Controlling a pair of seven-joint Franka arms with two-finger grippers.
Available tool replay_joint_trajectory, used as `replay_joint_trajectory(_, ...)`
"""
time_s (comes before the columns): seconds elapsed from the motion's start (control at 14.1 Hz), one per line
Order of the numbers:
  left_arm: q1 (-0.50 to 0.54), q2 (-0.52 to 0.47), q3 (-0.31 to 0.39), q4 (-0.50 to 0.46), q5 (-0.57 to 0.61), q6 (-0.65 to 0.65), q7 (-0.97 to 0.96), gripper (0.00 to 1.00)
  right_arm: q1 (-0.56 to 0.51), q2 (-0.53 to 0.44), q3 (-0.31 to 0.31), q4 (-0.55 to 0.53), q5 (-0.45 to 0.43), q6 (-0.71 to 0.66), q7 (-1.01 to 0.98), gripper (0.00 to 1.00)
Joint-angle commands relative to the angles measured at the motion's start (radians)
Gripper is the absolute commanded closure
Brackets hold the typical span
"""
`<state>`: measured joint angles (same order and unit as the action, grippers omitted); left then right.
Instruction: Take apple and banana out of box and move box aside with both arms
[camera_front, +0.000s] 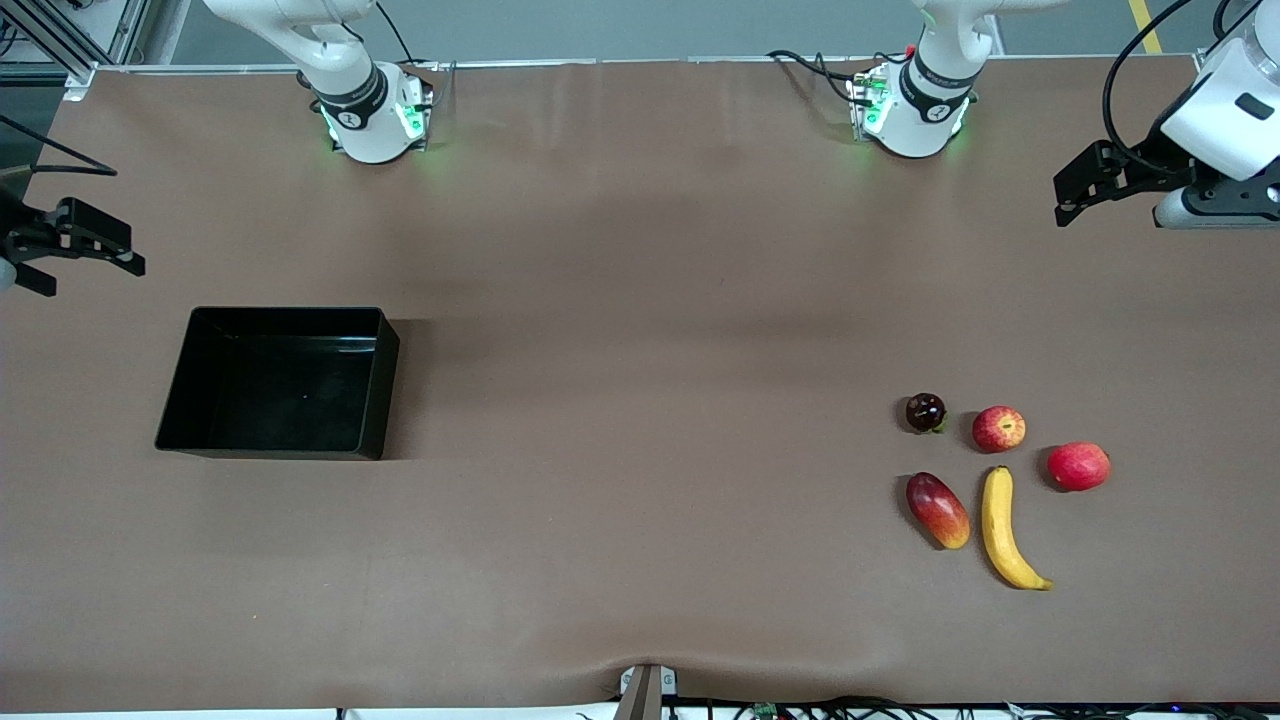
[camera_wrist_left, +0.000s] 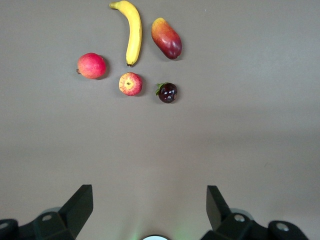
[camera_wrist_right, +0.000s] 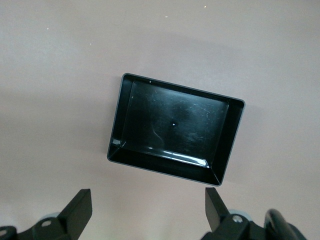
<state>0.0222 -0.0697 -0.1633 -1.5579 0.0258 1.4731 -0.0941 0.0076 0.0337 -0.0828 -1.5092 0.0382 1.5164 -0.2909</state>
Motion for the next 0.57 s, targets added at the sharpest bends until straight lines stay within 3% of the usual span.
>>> replay_joint_trajectory(0.0,-0.001,-0.004,0.005,0.012,-0.018,-0.008,0.017,0.00,0.011,-0.017,-0.002,0.001,-0.031,-0.001,-0.010,0.00)
replay_joint_trajectory(0.5,-0.001,-0.005,0.005,0.012,-0.015,-0.022,0.017,0.00,0.002,-0.015,-0.005,0.001,-0.043,-0.019,0.042,0.00)
